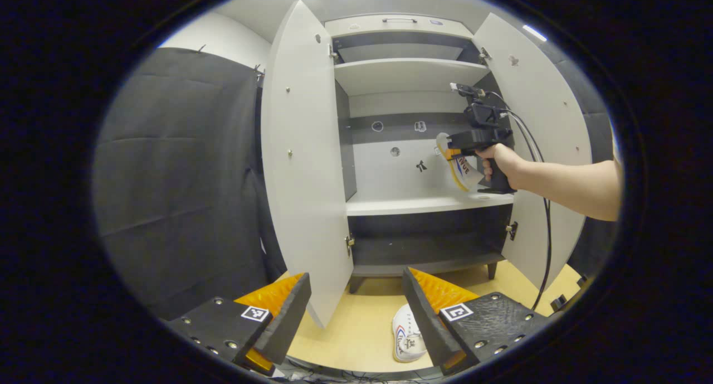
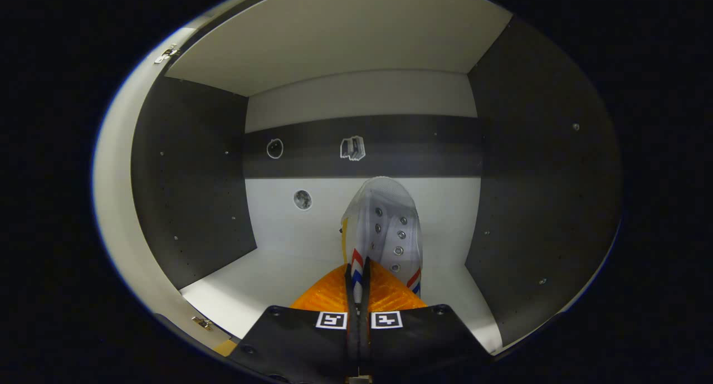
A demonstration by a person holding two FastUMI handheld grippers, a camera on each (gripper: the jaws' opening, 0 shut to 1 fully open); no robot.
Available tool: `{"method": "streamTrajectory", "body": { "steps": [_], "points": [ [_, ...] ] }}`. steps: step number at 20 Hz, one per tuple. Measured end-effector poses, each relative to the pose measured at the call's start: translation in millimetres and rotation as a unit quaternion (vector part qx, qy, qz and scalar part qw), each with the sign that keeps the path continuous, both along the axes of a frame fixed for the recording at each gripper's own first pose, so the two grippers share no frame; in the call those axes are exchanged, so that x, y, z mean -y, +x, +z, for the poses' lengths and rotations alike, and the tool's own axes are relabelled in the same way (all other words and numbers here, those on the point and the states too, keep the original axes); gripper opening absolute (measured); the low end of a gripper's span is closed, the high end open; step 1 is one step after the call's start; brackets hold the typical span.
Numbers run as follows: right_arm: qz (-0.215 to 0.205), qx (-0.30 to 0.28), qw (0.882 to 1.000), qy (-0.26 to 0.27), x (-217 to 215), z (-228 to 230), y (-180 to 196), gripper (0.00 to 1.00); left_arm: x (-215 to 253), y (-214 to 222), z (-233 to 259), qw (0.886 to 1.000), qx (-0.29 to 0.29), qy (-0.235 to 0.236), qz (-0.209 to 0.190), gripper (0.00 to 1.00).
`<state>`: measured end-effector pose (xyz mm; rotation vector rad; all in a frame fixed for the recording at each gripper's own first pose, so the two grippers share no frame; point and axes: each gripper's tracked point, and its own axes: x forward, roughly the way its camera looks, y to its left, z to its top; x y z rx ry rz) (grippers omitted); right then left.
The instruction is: Grab one shoe with the right hand and put it into the shoe cabinet, grab the other shoe with the left hand and put it into the shoe cabinet; then close the right door with the right hand and the left door with the left hand.
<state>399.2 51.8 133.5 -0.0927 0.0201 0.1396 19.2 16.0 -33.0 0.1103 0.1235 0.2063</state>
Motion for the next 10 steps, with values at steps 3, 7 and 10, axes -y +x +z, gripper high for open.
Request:
{"method": "streamTrajectory", "body": {
  "steps": [3, 7, 10],
  "points": [
    [-0.002, -0.037, 0.999, 0.026, 3.1, -19.5, 18.7, 0.01, -1.1, -3.6, 5.1, 1.0, -0.001, 0.006, 0.028, 0.94],
    [-0.013, -0.054, 0.998, 0.029, 0.2, -28.6, 37.3, 0.02, -4.3, -7.6, 8.8, 0.998, -0.001, 0.013, 0.053, 0.95],
    [-0.014, -0.073, 0.997, 0.035, -6.3, -40.0, 48.9, 0.08, -8.1, -11.0, 6.2, 0.998, -0.005, 0.008, 0.066, 0.95]
  ]
}}
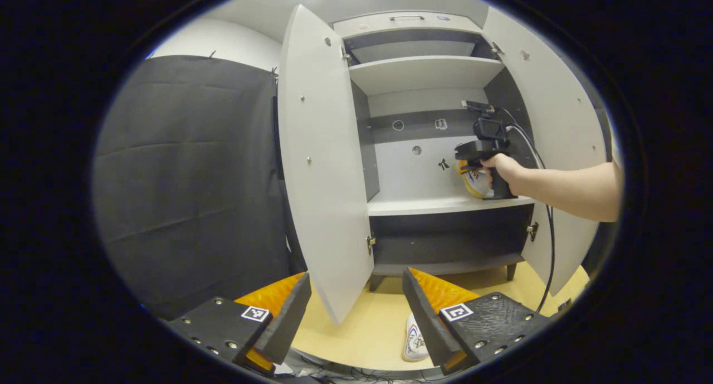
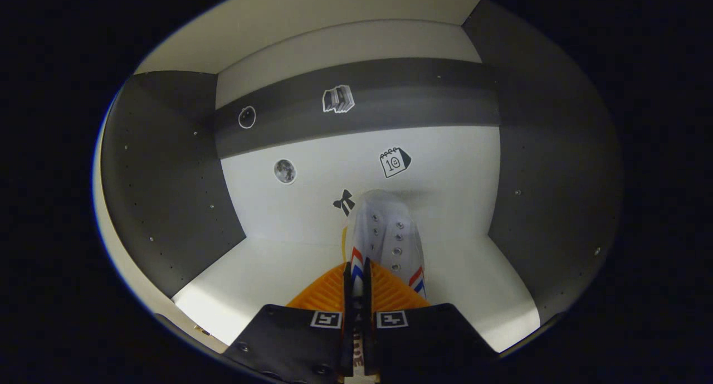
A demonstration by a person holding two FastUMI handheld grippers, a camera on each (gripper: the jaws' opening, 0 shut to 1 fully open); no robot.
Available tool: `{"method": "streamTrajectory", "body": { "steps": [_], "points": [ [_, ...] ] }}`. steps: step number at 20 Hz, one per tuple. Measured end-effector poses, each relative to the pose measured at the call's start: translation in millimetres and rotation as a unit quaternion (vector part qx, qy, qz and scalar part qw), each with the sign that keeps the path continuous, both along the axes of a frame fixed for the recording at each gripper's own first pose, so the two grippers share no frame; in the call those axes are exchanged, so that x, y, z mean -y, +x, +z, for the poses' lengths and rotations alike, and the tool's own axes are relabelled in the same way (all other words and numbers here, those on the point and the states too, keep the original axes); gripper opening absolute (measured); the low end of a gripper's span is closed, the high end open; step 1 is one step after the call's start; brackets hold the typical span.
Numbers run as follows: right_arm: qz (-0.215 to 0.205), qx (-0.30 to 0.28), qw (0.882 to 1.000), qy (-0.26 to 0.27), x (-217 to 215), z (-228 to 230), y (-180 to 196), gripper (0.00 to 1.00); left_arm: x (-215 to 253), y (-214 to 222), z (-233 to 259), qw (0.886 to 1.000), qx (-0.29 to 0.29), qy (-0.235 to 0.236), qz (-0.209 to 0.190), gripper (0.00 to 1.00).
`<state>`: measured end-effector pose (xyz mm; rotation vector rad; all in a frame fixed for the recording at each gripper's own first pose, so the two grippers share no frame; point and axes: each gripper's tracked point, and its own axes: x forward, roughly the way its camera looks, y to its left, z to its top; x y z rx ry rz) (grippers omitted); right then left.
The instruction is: Grab one shoe with the right hand and put it into the shoe cabinet, grab the other shoe with the left hand and put it into the shoe cabinet; then close the right door with the right hand and the left door with the left hand.
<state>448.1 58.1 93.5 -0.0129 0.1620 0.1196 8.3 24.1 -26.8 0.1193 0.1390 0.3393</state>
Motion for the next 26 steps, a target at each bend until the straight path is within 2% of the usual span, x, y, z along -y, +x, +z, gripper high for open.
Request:
{"method": "streamTrajectory", "body": {
  "steps": [1, 2, 3, 6, 11, 12, 13, 15, 17, 19, 24, 26],
  "points": [
    [-0.001, 0.001, 1.0, 0.004, -0.6, 2.6, -0.7, 0.14, -1.2, -1.6, -1.7, 1.0, 0.0, -0.002, 0.002, 0.94],
    [0.002, 0.006, 1.0, 0.009, -3.8, 7.2, -2.6, 0.28, -2.6, -2.0, -1.3, 1.0, 0.001, -0.002, 0.004, 0.96],
    [0.002, 0.016, 1.0, 0.012, -4.9, 16.6, -8.4, 0.36, -4.1, -3.4, -1.9, 1.0, 0.001, -0.002, 0.004, 0.96],
    [0.002, 0.041, 0.999, 0.0, -9.3, 31.5, -28.6, 0.98, -5.4, -2.8, -5.0, 1.0, 0.003, -0.009, -0.003, 0.95],
    [0.012, 0.115, 0.992, -0.06, -17.2, 59.4, -99.2, 0.98, -8.9, -1.3, -20.7, 0.999, 0.001, -0.035, -0.035, 0.94],
    [0.014, 0.124, 0.99, -0.07, -16.6, 60.7, -116.7, 0.98, -9.7, 0.2, -25.0, 0.998, -0.002, -0.04, -0.047, 0.94],
    [0.011, 0.13, 0.988, -0.082, -12.9, 62.1, -133.1, 0.94, -8.8, 2.6, -29.1, 0.997, -0.005, -0.042, -0.062, 0.94],
    [0.006, 0.132, 0.987, -0.094, -5.4, 59.1, -164.7, 0.98, -3.4, 8.1, -36.4, 0.995, -0.01, -0.04, -0.095, 0.95],
    [0.014, 0.127, 0.988, -0.086, -3.5, 50.4, -202.3, 1.0, 4.2, 13.1, -49.7, 0.991, -0.02, -0.04, -0.13, 0.94],
    [0.012, 0.124, 0.989, -0.08, 6.2, 38.0, -237.7, 0.98, 14.1, 18.8, -68.2, 0.986, -0.034, -0.047, -0.158, 0.94],
    [-0.028, 0.102, 0.993, -0.061, 44.4, -4.8, -315.2, 0.97, 42.5, 44.4, -120.9, 0.967, -0.079, -0.09, -0.225, 0.95],
    [-0.05, 0.091, 0.993, -0.052, 63.3, -19.7, -341.0, 1.0, 51.0, 57.4, -144.1, 0.96, -0.102, -0.096, -0.244, 0.94]
  ]
}}
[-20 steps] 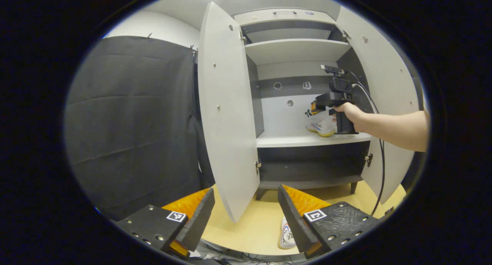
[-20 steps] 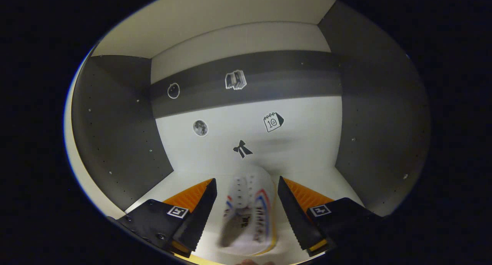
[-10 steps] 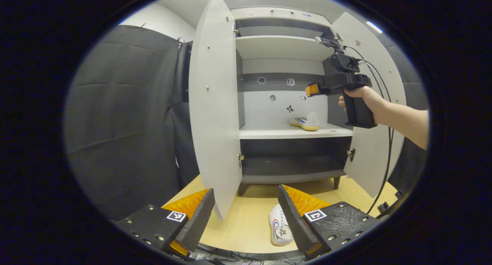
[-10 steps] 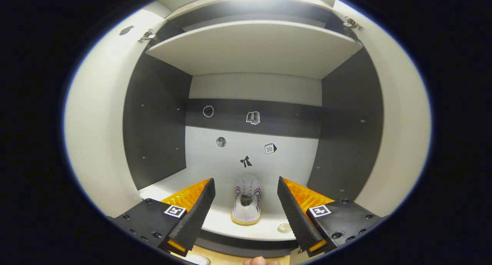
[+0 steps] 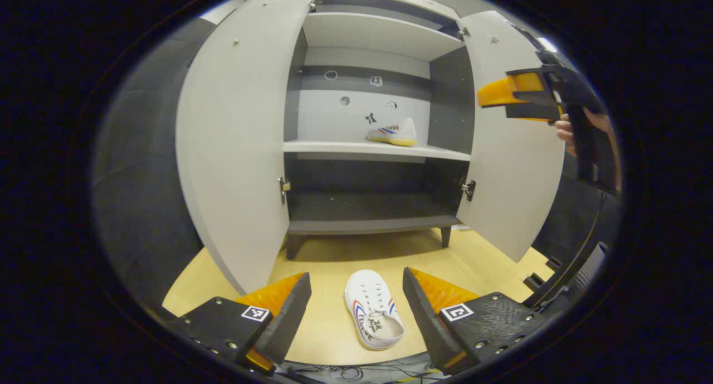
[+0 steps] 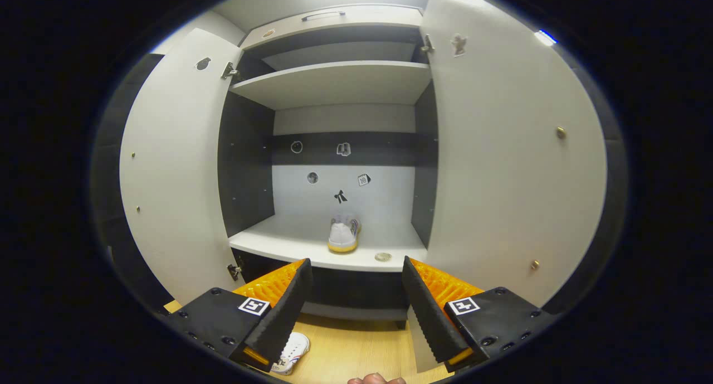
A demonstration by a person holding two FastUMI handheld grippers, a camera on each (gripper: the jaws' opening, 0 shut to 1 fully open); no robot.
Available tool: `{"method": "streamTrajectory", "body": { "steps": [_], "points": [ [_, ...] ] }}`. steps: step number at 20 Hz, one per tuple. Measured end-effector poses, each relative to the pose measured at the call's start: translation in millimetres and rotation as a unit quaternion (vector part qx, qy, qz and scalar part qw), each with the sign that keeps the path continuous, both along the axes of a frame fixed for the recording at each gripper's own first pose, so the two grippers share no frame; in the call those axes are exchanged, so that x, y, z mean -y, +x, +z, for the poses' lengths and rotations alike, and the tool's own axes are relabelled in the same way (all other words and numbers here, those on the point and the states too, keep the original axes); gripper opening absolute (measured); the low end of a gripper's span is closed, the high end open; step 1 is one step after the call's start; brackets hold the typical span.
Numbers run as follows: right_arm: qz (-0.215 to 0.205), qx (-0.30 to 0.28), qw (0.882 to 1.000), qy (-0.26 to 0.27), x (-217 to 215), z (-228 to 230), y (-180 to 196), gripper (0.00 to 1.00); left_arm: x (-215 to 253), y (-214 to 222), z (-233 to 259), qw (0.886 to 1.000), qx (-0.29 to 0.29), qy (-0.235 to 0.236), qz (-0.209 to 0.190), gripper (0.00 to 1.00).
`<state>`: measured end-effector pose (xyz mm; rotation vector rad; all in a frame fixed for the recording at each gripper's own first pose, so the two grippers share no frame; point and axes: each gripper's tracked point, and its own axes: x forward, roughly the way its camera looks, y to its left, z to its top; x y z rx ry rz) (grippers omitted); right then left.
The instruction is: Grab one shoe with the right hand and put it into the shoe cabinet, grab the other shoe with the left hand and put it into the shoe cabinet; then close the right door with the right hand and the left door with the left hand.
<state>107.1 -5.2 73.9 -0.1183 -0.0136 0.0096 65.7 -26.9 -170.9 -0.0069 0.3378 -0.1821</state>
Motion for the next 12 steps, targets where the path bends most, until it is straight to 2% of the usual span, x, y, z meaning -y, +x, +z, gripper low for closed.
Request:
{"method": "streamTrajectory", "body": {
  "steps": [4, 9, 10, 12],
  "points": [
    [-0.038, -0.014, 0.999, 0.013, 35.5, -26.0, -51.7, 1.0, 8.8, 21.8, -44.3, 0.998, -0.049, -0.001, -0.026, 0.94],
    [-0.089, -0.04, 0.995, 0.028, 74.5, -63.0, -107.9, 1.0, 4.9, 44.4, -126.3, 0.991, -0.131, 0.005, -0.027, 0.95],
    [-0.104, -0.046, 0.993, 0.029, 85.6, -69.1, -118.8, 0.97, 4.2, 47.3, -136.4, 0.989, -0.143, 0.006, -0.027, 0.95],
    [-0.136, -0.058, 0.988, 0.035, 109.1, -79.5, -139.1, 1.0, 4.7, 51.9, -156.3, 0.986, -0.166, 0.005, -0.026, 0.94]
  ]
}}
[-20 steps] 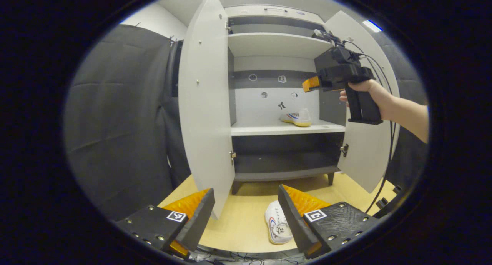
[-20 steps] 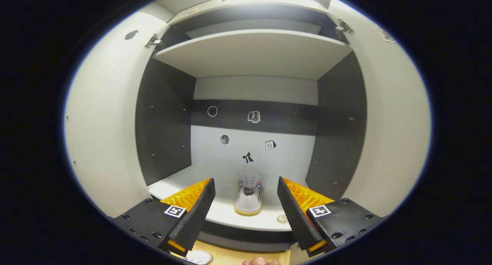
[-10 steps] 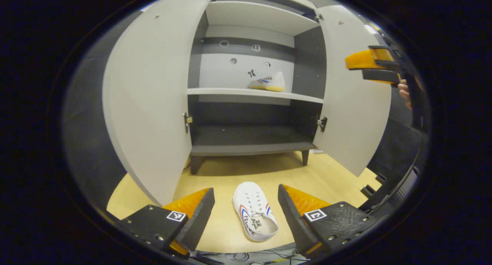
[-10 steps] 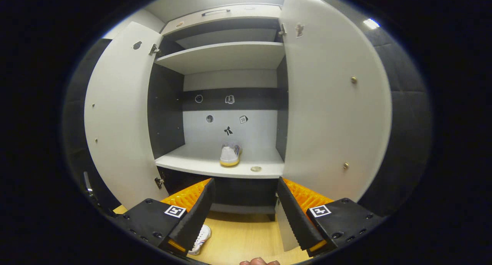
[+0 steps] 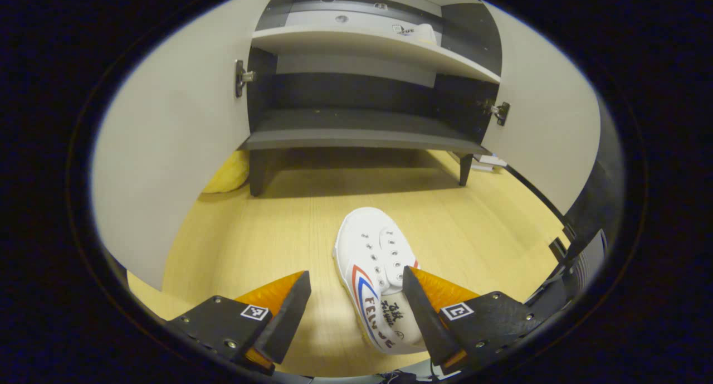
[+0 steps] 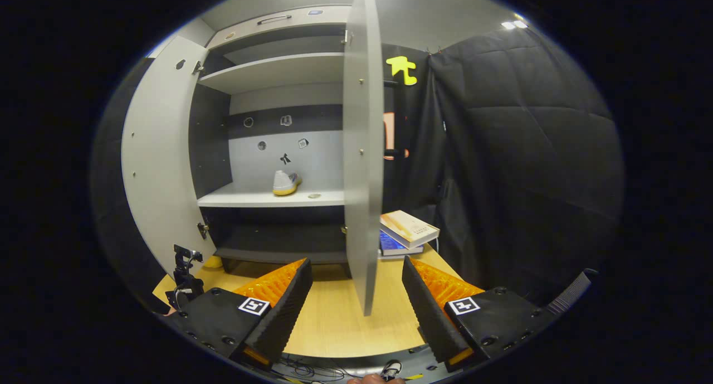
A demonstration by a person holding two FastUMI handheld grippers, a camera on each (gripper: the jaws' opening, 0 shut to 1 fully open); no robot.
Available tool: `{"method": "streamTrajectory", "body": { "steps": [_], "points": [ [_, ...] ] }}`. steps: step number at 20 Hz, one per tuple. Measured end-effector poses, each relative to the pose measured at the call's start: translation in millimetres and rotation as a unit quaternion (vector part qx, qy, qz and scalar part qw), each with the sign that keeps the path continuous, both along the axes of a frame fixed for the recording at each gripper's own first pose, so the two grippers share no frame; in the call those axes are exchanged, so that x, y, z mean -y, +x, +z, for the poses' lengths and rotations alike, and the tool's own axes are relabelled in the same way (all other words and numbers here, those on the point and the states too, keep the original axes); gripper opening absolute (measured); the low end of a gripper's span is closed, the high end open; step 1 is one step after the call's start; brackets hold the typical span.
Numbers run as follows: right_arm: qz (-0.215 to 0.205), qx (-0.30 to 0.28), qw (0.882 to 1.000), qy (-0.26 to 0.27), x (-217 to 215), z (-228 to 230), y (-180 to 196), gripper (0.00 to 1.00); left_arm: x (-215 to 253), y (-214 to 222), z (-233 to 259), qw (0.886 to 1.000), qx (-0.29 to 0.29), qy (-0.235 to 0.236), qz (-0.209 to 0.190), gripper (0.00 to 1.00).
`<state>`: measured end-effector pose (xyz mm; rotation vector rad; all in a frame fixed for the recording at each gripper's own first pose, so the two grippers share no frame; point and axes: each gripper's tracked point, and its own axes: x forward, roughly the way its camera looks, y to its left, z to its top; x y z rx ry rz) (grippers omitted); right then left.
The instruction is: Grab one shoe with the right hand and put it into the shoe cabinet, grab the other shoe with the left hand and put it into the shoe cabinet; then close the right door with the right hand and the left door with the left hand.
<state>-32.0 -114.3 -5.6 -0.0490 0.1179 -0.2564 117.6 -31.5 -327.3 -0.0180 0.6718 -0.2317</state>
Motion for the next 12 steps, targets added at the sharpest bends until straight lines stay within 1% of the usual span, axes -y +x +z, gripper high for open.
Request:
{"method": "streamTrajectory", "body": {
  "steps": [1, 2, 4, 5, 6, 7, 8, 9, 10, 11, 12],
  "points": [
    [-0.017, -0.006, 1.0, 0.004, 13.5, -5.1, -10.9, 0.97, 0.0, 1.7, -8.6, 1.0, -0.009, -0.004, 0.002, 0.95],
    [-0.034, -0.011, 0.999, 0.007, 26.7, -8.1, -20.6, 1.0, 1.2, 2.0, -15.3, 1.0, -0.021, -0.014, 0.004, 0.94],
    [-0.069, -0.018, 0.997, 0.012, 54.1, -11.7, -38.6, 1.0, 2.9, 0.8, -28.2, 0.998, -0.049, -0.045, 0.015, 0.91],
    [-0.086, -0.018, 0.996, 0.014, 65.4, -14.1, -47.7, 1.0, 3.6, -0.1, -33.7, 0.996, -0.06, -0.061, 0.021, 0.92],
    [-0.104, -0.013, 0.994, 0.016, 72.8, -17.7, -56.7, 0.97, 6.7, -2.6, -40.4, 0.994, -0.077, -0.075, 0.027, 0.78],
    [-0.12, -0.009, 0.993, 0.018, 81.9, -15.3, -61.7, 1.0, 9.3, -4.2, -44.0, 0.993, -0.087, -0.077, 0.026, 0.65],
    [-0.134, -0.004, 0.991, 0.02, 88.4, -14.0, -65.3, 0.97, 8.4, -3.6, -44.0, 0.994, -0.08, -0.067, 0.02, 0.67],
    [-0.146, 0.0, 0.989, 0.021, 95.0, -11.4, -68.3, 0.97, 9.6, -5.3, -48.1, 0.995, -0.086, -0.053, 0.011, 0.68],
    [-0.156, 0.003, 0.988, 0.022, 100.5, -10.9, -71.3, 0.97, 12.6, -5.3, -44.0, 0.995, -0.087, -0.053, 0.0, 0.68],
    [-0.164, 0.004, 0.986, 0.022, 105.2, -9.8, -73.7, 0.97, 11.6, -6.1, -39.0, 0.994, -0.094, -0.056, 0.009, 0.62],
    [-0.169, 0.006, 0.985, 0.021, 108.5, -9.8, -74.3, 0.97, 18.0, -0.1, -49.9, 0.993, -0.101, -0.065, 0.014, 0.56]
  ]
}}
